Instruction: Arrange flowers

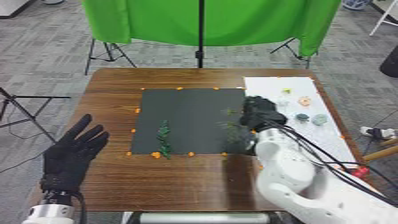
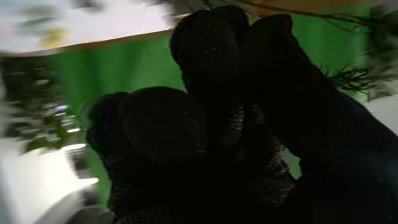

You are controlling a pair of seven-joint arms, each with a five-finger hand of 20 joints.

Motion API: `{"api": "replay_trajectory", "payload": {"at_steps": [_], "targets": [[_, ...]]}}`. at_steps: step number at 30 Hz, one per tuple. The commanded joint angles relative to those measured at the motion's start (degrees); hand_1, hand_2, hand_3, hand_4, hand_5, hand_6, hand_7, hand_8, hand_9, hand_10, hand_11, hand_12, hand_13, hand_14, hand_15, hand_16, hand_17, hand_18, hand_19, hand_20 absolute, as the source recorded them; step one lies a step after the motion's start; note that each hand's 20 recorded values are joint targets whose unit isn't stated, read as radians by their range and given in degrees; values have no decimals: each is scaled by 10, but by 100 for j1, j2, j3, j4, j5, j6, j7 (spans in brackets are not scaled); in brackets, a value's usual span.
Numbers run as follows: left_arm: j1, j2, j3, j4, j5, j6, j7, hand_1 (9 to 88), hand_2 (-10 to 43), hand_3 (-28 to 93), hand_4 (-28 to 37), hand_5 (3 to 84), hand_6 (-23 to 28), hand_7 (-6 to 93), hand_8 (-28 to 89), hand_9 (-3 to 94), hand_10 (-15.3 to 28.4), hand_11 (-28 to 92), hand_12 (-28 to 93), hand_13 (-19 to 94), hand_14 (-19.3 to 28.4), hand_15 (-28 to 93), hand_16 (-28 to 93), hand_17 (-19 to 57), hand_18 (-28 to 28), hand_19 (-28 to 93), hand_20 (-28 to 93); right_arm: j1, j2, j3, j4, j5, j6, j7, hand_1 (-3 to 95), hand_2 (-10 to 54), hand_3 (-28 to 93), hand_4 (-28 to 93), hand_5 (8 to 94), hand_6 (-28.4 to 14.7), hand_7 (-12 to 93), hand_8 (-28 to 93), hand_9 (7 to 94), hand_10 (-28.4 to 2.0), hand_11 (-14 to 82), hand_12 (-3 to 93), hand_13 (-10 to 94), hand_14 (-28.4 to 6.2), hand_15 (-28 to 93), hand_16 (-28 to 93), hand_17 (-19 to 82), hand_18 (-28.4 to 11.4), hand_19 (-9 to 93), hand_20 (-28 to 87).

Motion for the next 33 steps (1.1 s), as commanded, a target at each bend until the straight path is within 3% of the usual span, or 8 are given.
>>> {"api": "replay_trajectory", "payload": {"at_steps": [1, 7, 15, 22, 30, 33], "targets": [[-14, -120, -30, -7, 59, 11, -195, 227, 49, 823, -245, 362, 82, 115, -98, 349, 206, 214, 102, 229, 284, 484, -85, -111, 278, 558, 7, 944, -1251, -927, 575, 20, -510, -90, 537, -95, 706, -283, 898, -31, 197, 101, 927, -123, 393, 206, 855, -78, 689, 199, 536, -215, 932, 327], [-23, -117, -20, -13, 51, 30, -238, 227, 50, 822, -245, 362, 82, 115, -98, 350, 206, 216, 103, 230, 284, 486, -84, -111, 278, 558, 7, 1192, -1682, -1353, 1179, -47, -952, -62, 529, -95, 702, -282, 901, -29, 203, 109, 929, -119, 407, 210, 860, -76, 698, 201, 538, -217, 932, 341], [-162, -163, -28, 10, 138, -43, -383, 228, 49, 824, -244, 364, 82, 116, -98, 351, 207, 217, 103, 231, 284, 489, -84, -111, 278, 558, 6, 1329, -2032, -1473, 1659, 102, -1310, 46, 492, -95, 707, -270, 928, -23, 204, 108, 937, -115, 451, 203, 875, -80, 717, 210, 551, -227, 932, 413], [-235, -115, 25, 42, 129, -77, -423, 229, 49, 825, -244, 364, 82, 117, -99, 351, 207, 217, 102, 231, 284, 489, -85, -111, 277, 558, 7, 1387, -2116, -1536, 1702, 163, -1135, 176, 435, -27, 729, -262, 937, -8, 268, -108, 937, -119, 500, 175, 900, -81, 720, 214, 570, -236, 932, 456], [-279, -51, 69, 54, 113, -67, -390, 230, 50, 823, -241, 364, 83, 116, -98, 351, 207, 216, 102, 231, 284, 490, -86, -111, 277, 558, 7, 1385, -2233, -1565, 1666, 212, -1291, 246, 421, -4, 730, -247, 937, 0, 314, -133, 937, -119, 545, 157, 927, -82, 713, 217, 589, -242, 932, 477], [-346, -93, 61, 73, 148, -98, -490, 230, 50, 823, -241, 364, 83, 117, -98, 351, 207, 216, 102, 231, 284, 490, -86, -111, 277, 558, 7, 1371, -2273, -1580, 1676, 257, -1347, 280, 421, -5, 731, -242, 937, 0, 324, -141, 937, -119, 556, 148, 932, -83, 711, 220, 594, -244, 932, 484]]}}
